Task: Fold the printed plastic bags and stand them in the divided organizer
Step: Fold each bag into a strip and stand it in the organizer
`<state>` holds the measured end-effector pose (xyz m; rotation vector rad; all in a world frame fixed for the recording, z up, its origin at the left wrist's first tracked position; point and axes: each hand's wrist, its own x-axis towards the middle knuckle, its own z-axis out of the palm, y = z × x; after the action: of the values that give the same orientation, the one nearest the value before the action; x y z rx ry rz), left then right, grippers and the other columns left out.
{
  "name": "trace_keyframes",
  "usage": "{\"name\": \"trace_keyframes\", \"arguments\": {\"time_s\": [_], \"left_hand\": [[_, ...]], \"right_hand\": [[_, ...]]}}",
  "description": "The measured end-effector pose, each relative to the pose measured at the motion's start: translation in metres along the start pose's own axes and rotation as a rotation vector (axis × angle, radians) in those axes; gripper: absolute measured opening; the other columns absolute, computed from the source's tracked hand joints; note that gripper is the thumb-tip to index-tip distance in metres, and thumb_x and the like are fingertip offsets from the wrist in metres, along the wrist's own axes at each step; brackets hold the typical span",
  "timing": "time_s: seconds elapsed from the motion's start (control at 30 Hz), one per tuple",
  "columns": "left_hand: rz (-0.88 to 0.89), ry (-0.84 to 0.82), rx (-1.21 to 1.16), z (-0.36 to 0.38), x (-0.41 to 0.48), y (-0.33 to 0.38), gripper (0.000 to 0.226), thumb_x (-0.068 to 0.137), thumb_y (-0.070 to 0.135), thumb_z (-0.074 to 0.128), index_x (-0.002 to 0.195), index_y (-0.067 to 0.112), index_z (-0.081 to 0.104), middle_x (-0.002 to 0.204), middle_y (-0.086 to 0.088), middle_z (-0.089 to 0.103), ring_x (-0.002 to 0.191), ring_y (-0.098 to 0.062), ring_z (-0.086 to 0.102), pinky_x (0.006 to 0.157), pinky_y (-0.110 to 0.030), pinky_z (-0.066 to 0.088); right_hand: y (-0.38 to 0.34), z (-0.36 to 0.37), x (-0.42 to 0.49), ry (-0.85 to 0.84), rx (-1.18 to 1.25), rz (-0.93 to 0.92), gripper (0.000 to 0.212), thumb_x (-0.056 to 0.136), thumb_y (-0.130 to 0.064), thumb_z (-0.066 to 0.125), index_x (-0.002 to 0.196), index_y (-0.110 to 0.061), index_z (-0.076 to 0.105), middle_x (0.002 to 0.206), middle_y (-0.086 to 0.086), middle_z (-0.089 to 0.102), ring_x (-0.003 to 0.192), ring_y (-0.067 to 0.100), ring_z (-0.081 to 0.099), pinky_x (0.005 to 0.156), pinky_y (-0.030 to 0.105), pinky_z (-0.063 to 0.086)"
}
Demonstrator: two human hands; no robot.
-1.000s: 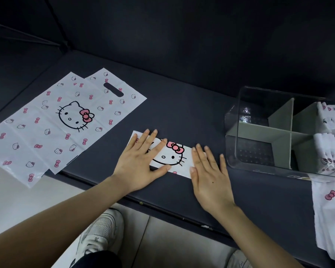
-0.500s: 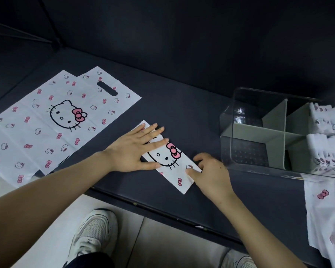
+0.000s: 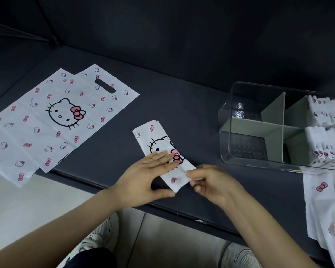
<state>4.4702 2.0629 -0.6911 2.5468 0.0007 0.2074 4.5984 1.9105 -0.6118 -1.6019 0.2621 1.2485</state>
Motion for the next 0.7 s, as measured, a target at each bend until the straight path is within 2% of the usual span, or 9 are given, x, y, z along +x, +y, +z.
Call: {"name": "trace_keyframes", "arguments": {"time_s": [0.07, 0.13, 0.2, 0.27, 0.37, 0.47, 0.53, 0.63, 0.7], "left_hand": [[-0.007, 0.023, -0.067, -0.001, 0.003, 0.003, 0.066, 0.092, 0.062, 0.041, 0.144, 0.02, 0.039, 0.147, 0.008, 0.041, 0.14, -0.006, 0.028, 0.117, -0.023, 0.015], [-0.069, 0.068, -0.203, -0.001, 0.006, 0.008, 0.056, 0.098, 0.057, 0.028, 0.14, 0.024, 0.046, 0.141, 0.022, 0.045, 0.137, 0.001, 0.033, 0.115, -0.021, 0.021], [-0.238, 0.098, -0.386, -0.004, 0.008, 0.015, 0.051, 0.096, 0.06, 0.026, 0.133, 0.035, 0.052, 0.128, 0.044, 0.045, 0.129, 0.014, 0.036, 0.109, -0.012, 0.025], [-0.449, 0.082, -0.627, -0.014, 0.011, 0.022, 0.053, 0.093, 0.064, 0.028, 0.121, 0.035, 0.062, 0.12, 0.038, 0.055, 0.119, 0.016, 0.045, 0.098, -0.006, 0.031], [-0.594, 0.066, -0.847, -0.027, 0.014, 0.025, 0.041, 0.093, 0.054, 0.032, 0.113, 0.033, 0.06, 0.11, 0.034, 0.06, 0.11, 0.02, 0.049, 0.087, 0.001, 0.032], [-0.623, 0.067, -0.903, -0.034, 0.016, 0.025, 0.033, 0.09, 0.048, 0.033, 0.107, 0.038, 0.059, 0.105, 0.04, 0.061, 0.107, 0.019, 0.052, 0.085, 0.003, 0.034], [-0.639, 0.074, -0.933, -0.037, 0.017, 0.027, 0.031, 0.092, 0.046, 0.033, 0.105, 0.038, 0.06, 0.101, 0.039, 0.063, 0.104, 0.019, 0.053, 0.083, 0.002, 0.035], [-0.647, 0.134, -0.9, -0.037, 0.02, 0.027, 0.023, 0.099, 0.037, 0.038, 0.104, 0.038, 0.061, 0.099, 0.037, 0.065, 0.101, 0.017, 0.056, 0.079, 0.002, 0.036], [-0.658, 0.214, -0.832, -0.033, 0.021, 0.027, 0.018, 0.1, 0.027, 0.045, 0.105, 0.031, 0.061, 0.095, 0.029, 0.068, 0.093, 0.011, 0.06, 0.076, -0.001, 0.038]], "right_hand": [[-0.008, 0.0, -0.005, -0.039, 0.179, 0.076, 0.018, 0.086, 0.008, 0.058, 0.07, -0.001, 0.058, 0.048, 0.005, 0.057, 0.037, 0.007, 0.054, 0.034, 0.013, 0.04], [-0.014, 0.001, -0.01, -0.082, 0.202, 0.028, 0.012, 0.088, -0.001, 0.06, 0.076, -0.002, 0.061, 0.053, 0.006, 0.062, 0.04, 0.007, 0.058, 0.036, 0.014, 0.043], [-0.015, 0.0, -0.01, -0.08, 0.093, -0.133, 0.016, 0.091, -0.022, 0.061, 0.084, -0.008, 0.063, 0.067, 0.006, 0.067, 0.049, 0.011, 0.062, 0.04, 0.019, 0.046], [-0.013, -0.003, -0.006, 0.023, -0.121, -0.352, 0.019, 0.089, -0.031, 0.062, 0.1, -0.015, 0.063, 0.088, 0.001, 0.069, 0.062, 0.011, 0.064, 0.05, 0.022, 0.048], [-0.005, -0.004, 0.007, 0.038, -0.352, -0.53, 0.03, 0.087, -0.022, 0.067, 0.115, -0.023, 0.059, 0.104, -0.009, 0.066, 0.075, 0.01, 0.063, 0.057, 0.02, 0.049], [0.003, 0.004, 0.019, 0.025, -0.467, -0.582, 0.009, 0.087, -0.017, 0.068, 0.092, -0.025, 0.068, 0.081, -0.013, 0.071, 0.065, 0.006, 0.06, 0.055, 0.016, 0.044], [0.006, 0.01, 0.025, 0.075, -0.48, -0.609, 0.013, 0.088, -0.017, 0.066, 0.077, -0.024, 0.066, 0.068, -0.016, 0.068, 0.054, 0.002, 0.056, 0.053, 0.014, 0.04], [0.007, 0.017, 0.031, 0.137, -0.497, -0.619, 0.015, 0.09, -0.021, 0.065, 0.075, -0.02, 0.065, 0.069, -0.011, 0.069, 0.046, 0.005, 0.054, 0.056, 0.016, 0.043], [0.009, 0.019, 0.034, 0.193, -0.551, -0.622, 0.016, 0.09, -0.022, 0.065, 0.074, -0.02, 0.064, 0.069, -0.01, 0.069, 0.042, 0.005, 0.054, 0.056, 0.017, 0.044]]}}
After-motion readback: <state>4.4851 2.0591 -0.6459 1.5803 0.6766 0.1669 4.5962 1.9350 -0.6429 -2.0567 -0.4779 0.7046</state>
